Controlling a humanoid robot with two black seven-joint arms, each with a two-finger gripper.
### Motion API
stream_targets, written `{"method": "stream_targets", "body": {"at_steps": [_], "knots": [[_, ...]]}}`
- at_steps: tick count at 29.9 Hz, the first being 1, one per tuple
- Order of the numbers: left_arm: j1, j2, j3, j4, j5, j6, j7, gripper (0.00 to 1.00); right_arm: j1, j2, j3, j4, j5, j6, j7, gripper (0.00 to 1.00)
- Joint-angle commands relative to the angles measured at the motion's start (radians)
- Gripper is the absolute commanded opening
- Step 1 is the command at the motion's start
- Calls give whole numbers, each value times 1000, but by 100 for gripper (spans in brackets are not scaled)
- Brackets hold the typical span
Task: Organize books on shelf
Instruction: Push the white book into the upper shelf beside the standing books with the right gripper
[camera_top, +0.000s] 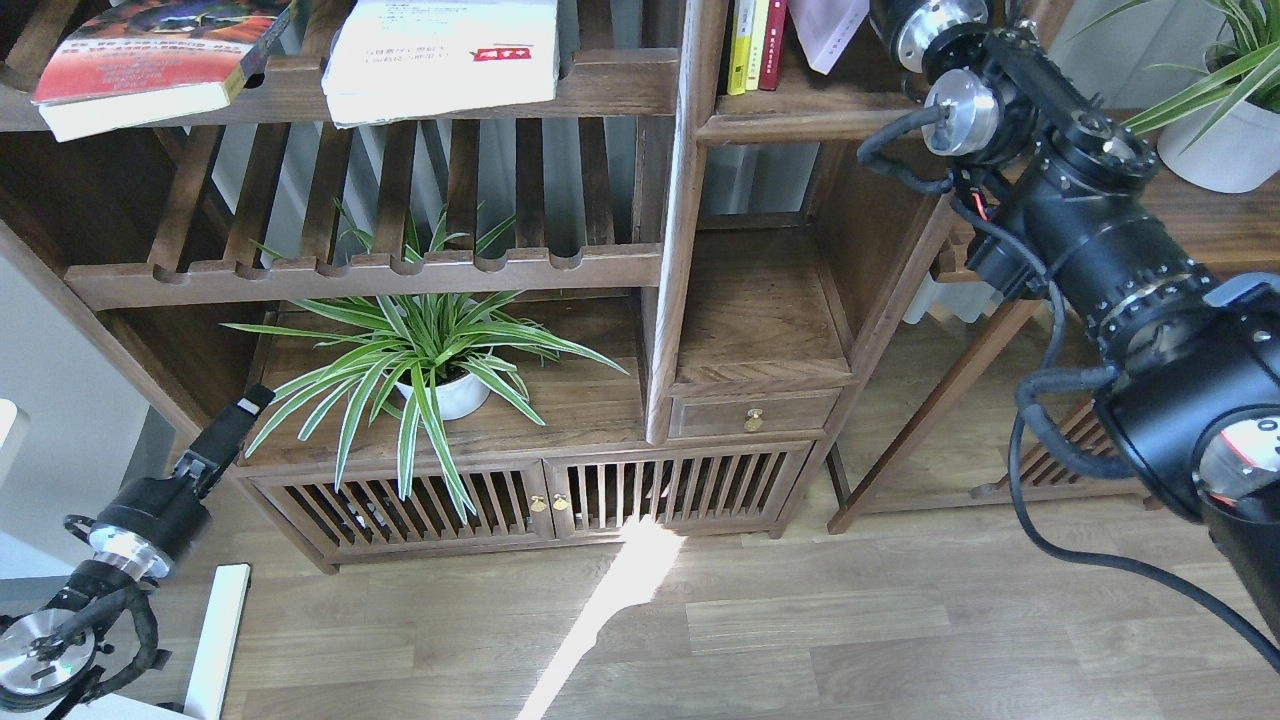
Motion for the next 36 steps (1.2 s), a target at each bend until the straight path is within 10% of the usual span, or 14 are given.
{"method": "stream_targets", "body": {"at_steps": [1, 9, 17, 36], "knots": [[0, -1, 0, 0, 0, 0, 0, 98, -4, 6, -2, 0, 0, 0, 3, 10], [0, -1, 0, 0, 0, 0, 0, 98, -4, 7, -2, -2, 0, 0, 3, 12], [2, -1, 0, 2, -3, 0, -3, 98, -1, 13, -49, 1, 0, -14, 0, 44], [3, -2, 1, 6, -5, 0, -3, 98, 43, 21, -52, 3, 0, -22, -5, 48]]}}
